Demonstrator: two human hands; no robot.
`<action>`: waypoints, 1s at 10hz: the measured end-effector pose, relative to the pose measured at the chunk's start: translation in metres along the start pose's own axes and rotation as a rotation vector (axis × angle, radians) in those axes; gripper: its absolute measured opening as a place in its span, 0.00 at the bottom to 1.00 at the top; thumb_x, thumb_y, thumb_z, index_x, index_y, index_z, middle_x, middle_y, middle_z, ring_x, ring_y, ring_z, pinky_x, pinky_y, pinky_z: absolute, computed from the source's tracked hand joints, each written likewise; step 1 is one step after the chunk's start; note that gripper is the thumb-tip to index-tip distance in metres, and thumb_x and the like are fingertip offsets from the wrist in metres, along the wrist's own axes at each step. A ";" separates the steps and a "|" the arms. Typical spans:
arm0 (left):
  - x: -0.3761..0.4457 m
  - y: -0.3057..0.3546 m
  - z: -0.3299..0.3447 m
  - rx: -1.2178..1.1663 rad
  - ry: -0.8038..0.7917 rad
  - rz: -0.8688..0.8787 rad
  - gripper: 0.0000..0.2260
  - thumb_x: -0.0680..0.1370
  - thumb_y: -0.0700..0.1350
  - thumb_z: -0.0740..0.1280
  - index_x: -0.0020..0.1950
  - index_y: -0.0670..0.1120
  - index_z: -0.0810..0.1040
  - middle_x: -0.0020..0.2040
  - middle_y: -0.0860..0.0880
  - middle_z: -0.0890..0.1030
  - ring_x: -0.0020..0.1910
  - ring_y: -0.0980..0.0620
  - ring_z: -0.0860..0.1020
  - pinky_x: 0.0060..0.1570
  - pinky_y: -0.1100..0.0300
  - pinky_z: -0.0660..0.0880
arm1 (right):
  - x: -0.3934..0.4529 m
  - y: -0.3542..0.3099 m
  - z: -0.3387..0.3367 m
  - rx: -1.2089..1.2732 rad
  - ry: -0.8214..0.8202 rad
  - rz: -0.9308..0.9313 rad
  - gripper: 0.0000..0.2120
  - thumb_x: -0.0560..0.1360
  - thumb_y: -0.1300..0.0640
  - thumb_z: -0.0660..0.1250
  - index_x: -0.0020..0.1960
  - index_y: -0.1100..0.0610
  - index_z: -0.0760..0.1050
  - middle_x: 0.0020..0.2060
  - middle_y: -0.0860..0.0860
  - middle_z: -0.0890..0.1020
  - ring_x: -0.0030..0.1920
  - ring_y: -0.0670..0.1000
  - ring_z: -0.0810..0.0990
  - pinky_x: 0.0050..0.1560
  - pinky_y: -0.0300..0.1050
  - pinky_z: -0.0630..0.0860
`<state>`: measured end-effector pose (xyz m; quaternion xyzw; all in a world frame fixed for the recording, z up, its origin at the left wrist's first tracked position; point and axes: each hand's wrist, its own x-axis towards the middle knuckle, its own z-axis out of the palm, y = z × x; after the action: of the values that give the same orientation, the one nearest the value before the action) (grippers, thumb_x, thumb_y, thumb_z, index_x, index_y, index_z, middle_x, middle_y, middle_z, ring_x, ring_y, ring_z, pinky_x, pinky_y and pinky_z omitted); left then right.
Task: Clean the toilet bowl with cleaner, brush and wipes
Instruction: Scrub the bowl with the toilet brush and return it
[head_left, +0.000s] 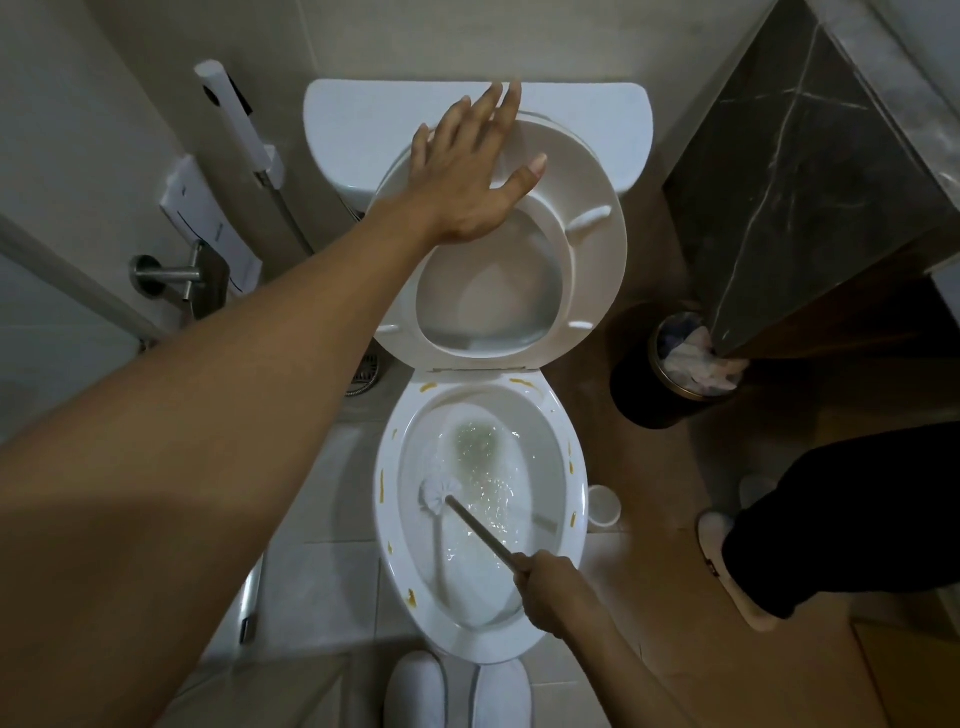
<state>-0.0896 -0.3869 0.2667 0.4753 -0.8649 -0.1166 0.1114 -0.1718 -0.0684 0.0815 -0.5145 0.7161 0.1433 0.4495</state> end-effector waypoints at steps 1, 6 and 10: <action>0.000 0.001 0.001 0.009 0.001 0.004 0.32 0.80 0.63 0.47 0.78 0.52 0.40 0.79 0.50 0.42 0.77 0.47 0.42 0.72 0.42 0.41 | 0.007 -0.004 -0.009 0.047 0.022 0.016 0.17 0.83 0.57 0.53 0.69 0.57 0.69 0.47 0.51 0.71 0.45 0.51 0.73 0.52 0.46 0.77; 0.001 0.000 0.000 0.003 0.004 0.006 0.32 0.80 0.63 0.47 0.78 0.52 0.40 0.79 0.50 0.42 0.77 0.47 0.42 0.72 0.42 0.41 | 0.022 0.025 0.018 0.754 -0.061 0.239 0.14 0.82 0.54 0.55 0.65 0.53 0.71 0.28 0.50 0.69 0.24 0.46 0.65 0.21 0.36 0.62; 0.003 -0.002 0.003 0.006 0.023 0.009 0.31 0.80 0.64 0.47 0.78 0.52 0.40 0.79 0.51 0.43 0.77 0.47 0.42 0.72 0.41 0.41 | 0.003 0.042 0.018 0.550 -0.017 0.156 0.17 0.82 0.53 0.54 0.68 0.52 0.70 0.33 0.52 0.74 0.22 0.47 0.67 0.20 0.38 0.65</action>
<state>-0.0905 -0.3897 0.2637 0.4729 -0.8662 -0.1079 0.1204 -0.1999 -0.0402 0.0587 -0.3153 0.7616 -0.0181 0.5659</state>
